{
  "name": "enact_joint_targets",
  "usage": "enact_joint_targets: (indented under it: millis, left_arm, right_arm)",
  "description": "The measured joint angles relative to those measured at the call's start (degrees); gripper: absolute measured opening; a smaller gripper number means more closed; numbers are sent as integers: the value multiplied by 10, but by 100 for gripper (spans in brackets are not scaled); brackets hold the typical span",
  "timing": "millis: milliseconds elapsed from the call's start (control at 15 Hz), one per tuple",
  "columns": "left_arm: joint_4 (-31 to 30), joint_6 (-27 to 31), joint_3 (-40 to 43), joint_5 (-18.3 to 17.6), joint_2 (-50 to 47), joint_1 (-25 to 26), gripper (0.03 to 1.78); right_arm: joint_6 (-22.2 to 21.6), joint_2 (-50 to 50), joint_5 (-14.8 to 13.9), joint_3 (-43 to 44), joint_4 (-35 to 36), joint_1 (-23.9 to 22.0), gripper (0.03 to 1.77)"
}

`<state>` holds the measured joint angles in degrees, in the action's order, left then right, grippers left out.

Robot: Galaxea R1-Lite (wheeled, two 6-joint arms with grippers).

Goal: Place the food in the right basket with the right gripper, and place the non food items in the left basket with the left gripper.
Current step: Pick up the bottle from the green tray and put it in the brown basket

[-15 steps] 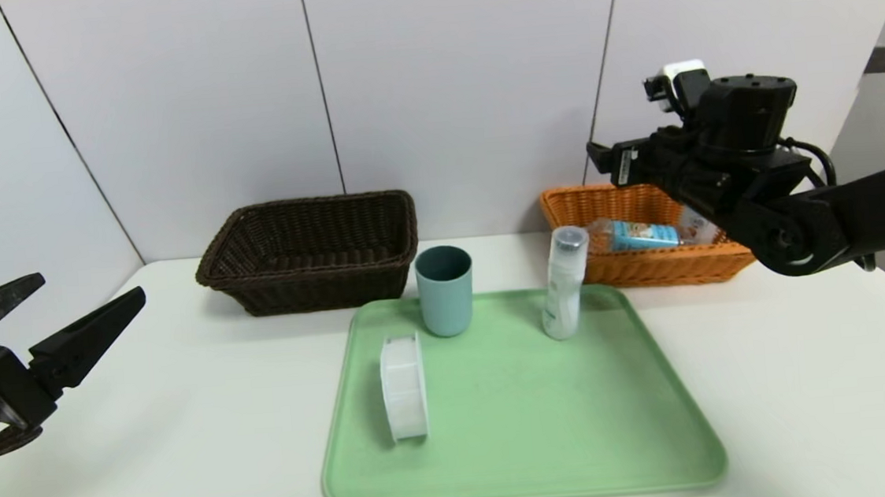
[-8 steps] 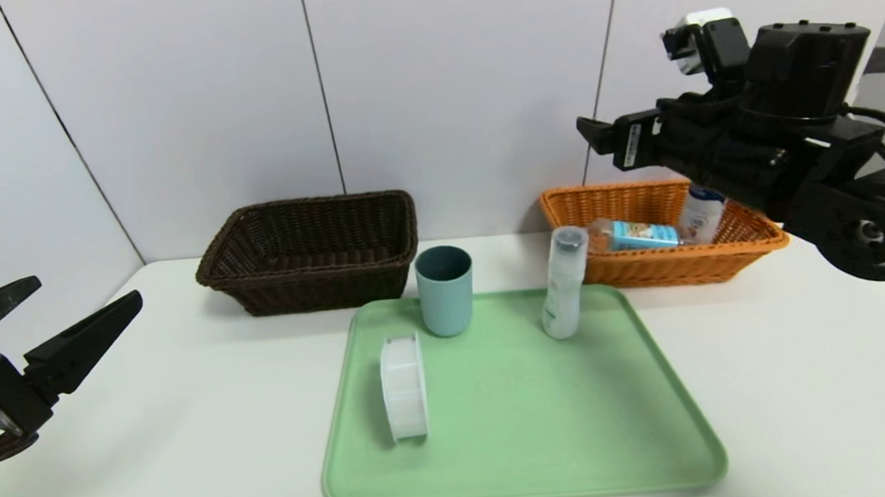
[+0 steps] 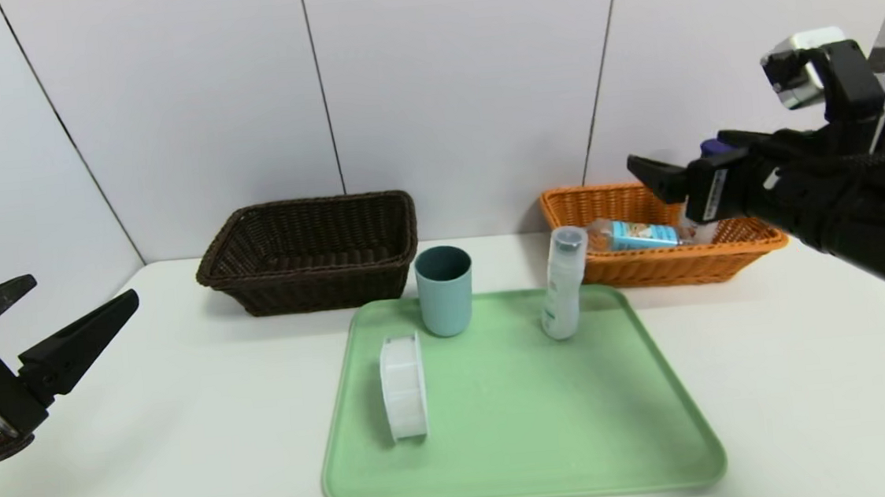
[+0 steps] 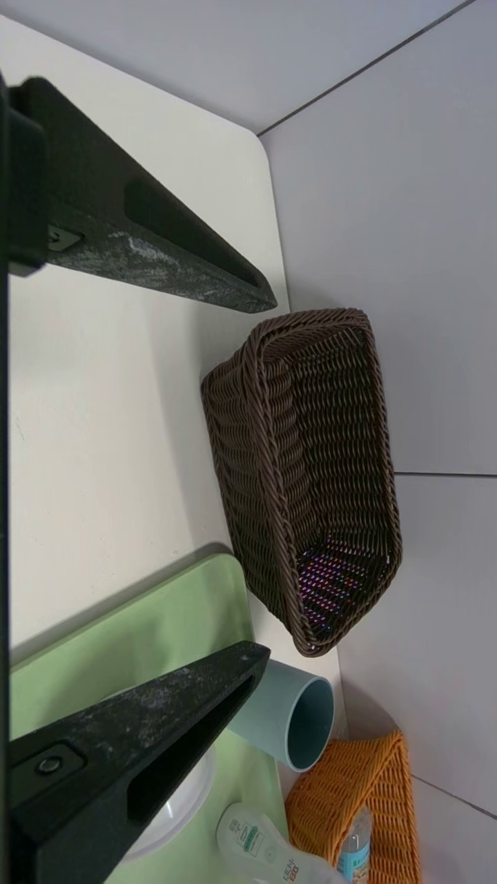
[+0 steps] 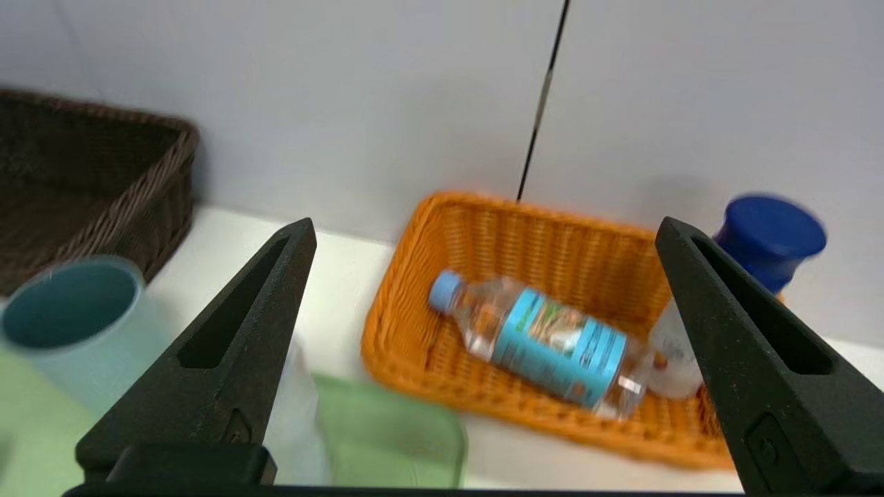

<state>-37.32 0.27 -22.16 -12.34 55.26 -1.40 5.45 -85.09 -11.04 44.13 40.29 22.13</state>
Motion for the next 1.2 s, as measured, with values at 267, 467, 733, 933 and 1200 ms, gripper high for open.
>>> enact_joint_targets:
  millis: [267, 467, 733, 933, 1200]
  left_arm:
    - [0, 1, 1, 0, 0, 0, 169]
    - [0, 2, -2, 0, 0, 0, 169]
    - [0, 4, -1, 0, 0, 0, 169]
    - [0, 5, -1, 0, 0, 0, 169]
    - [1, 4, 2, 0, 0, 0, 169]
  right_arm:
    - [1, 75, 0, -138, 3, 40, 169]
    - [-8, 108, -1, -211, 7, 69, 169]
    - [-21, 95, 2, -249, 43, 90, 169]
    - [-21, 41, 2, -248, 98, 102, 169]
    - [-17, -56, 2, -216, 191, 116, 169]
